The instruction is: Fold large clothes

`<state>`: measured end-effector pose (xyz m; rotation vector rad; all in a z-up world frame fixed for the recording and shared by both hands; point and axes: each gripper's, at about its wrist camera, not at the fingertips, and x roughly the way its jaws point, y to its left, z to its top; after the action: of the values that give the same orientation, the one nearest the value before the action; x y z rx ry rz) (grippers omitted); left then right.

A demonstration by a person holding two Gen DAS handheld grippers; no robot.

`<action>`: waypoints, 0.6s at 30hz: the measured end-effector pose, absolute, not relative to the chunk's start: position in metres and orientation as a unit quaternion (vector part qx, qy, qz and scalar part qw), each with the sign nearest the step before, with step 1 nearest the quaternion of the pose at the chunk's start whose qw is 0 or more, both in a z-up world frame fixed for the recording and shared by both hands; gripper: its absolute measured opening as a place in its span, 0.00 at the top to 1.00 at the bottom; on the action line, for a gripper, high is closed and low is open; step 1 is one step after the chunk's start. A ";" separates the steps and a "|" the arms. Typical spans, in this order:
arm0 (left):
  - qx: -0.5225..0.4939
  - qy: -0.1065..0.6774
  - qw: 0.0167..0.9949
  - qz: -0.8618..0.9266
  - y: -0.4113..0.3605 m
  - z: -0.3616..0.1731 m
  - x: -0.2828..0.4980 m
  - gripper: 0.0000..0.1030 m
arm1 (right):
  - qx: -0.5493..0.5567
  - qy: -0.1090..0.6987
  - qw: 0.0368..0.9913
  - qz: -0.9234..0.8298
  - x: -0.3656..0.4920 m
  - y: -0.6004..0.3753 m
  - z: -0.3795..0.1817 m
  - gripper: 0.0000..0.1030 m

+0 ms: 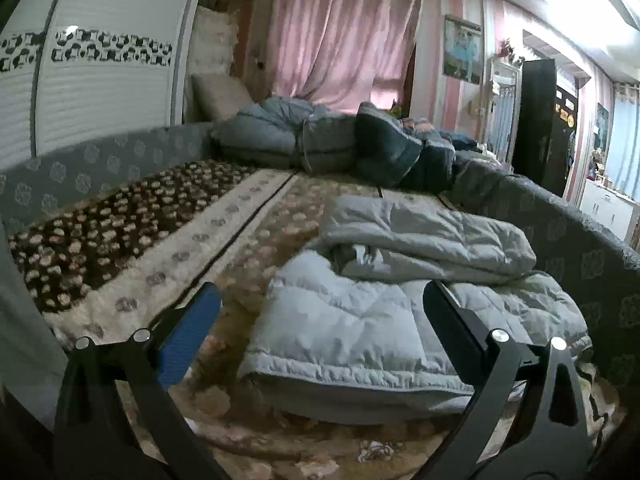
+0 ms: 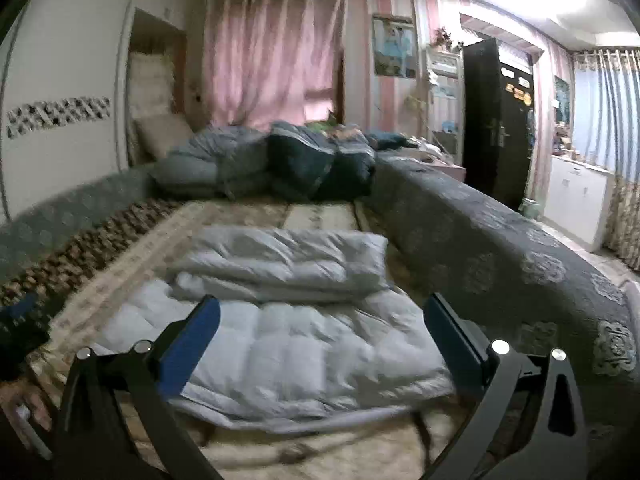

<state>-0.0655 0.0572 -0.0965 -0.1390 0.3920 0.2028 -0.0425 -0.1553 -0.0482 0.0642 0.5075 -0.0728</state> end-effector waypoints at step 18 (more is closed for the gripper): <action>-0.068 0.341 0.915 0.205 0.093 -0.215 0.025 0.03 | 0.111 0.432 0.883 -0.147 0.026 -0.260 -0.196 0.02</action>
<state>0.0246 0.0932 -0.2148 -0.1395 0.7028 0.4216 0.0261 -0.2597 -0.1955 0.2315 0.8994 -0.3051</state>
